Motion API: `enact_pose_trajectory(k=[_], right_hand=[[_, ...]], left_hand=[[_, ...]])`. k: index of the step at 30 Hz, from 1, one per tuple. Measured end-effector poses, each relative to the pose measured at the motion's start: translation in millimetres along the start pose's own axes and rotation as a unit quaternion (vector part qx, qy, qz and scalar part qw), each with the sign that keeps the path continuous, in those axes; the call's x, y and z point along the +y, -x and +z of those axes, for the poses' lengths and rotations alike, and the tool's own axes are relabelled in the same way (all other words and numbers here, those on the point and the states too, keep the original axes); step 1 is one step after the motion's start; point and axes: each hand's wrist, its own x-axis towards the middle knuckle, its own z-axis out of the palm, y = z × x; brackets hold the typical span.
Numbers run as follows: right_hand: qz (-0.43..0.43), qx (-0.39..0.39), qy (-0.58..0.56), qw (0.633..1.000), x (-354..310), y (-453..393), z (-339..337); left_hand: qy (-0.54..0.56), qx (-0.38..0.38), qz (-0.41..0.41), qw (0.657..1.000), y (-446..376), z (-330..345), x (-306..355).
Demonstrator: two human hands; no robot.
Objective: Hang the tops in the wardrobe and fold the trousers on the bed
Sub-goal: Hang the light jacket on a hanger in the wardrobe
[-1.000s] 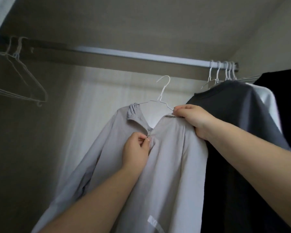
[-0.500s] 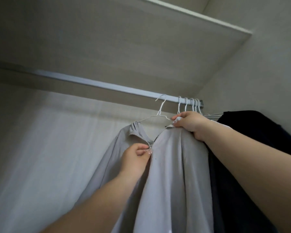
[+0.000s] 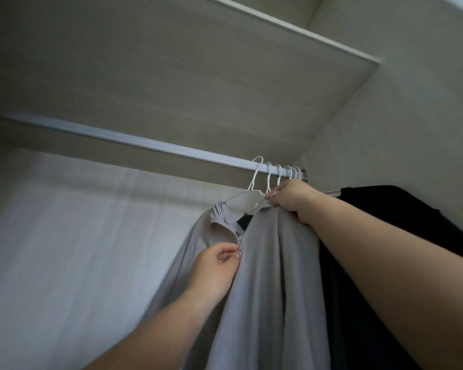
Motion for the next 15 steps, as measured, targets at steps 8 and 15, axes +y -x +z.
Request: enact_pose_trajectory(k=[8,15], right_hand=[[-0.077,0.079,0.244,0.963,9.3,15.5,10.7],[-0.210,0.133,0.495,0.832,38.7,73.3,29.2]], left_hand=[[-0.008,-0.030,-0.036,0.999,28.6,4.5,-16.0],[-0.023,-0.054,-0.085,0.995,87.5,10.4,-48.5]])
